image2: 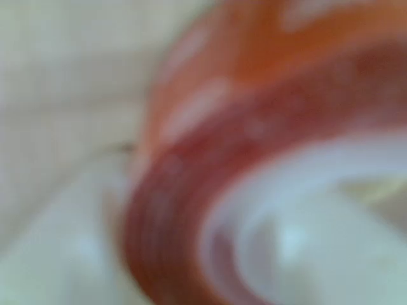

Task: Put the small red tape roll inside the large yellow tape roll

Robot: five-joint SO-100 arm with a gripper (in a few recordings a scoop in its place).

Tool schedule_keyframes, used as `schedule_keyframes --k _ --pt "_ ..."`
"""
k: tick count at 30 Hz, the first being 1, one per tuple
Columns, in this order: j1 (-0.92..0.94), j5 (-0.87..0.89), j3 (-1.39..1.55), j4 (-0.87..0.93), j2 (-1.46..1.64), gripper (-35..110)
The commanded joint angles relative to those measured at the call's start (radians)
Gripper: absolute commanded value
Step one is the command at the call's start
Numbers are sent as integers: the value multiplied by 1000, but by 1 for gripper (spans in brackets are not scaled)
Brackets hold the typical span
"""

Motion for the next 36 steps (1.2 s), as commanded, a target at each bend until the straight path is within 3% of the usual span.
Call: schedule_keyframes --k 1,6,16,36 --pt "41 -150 -28 -86 207 0" --pt "66 -258 -28 -242 241 0" --pt "75 -259 -28 -339 245 0" --pt "160 -261 -28 -764 215 0"
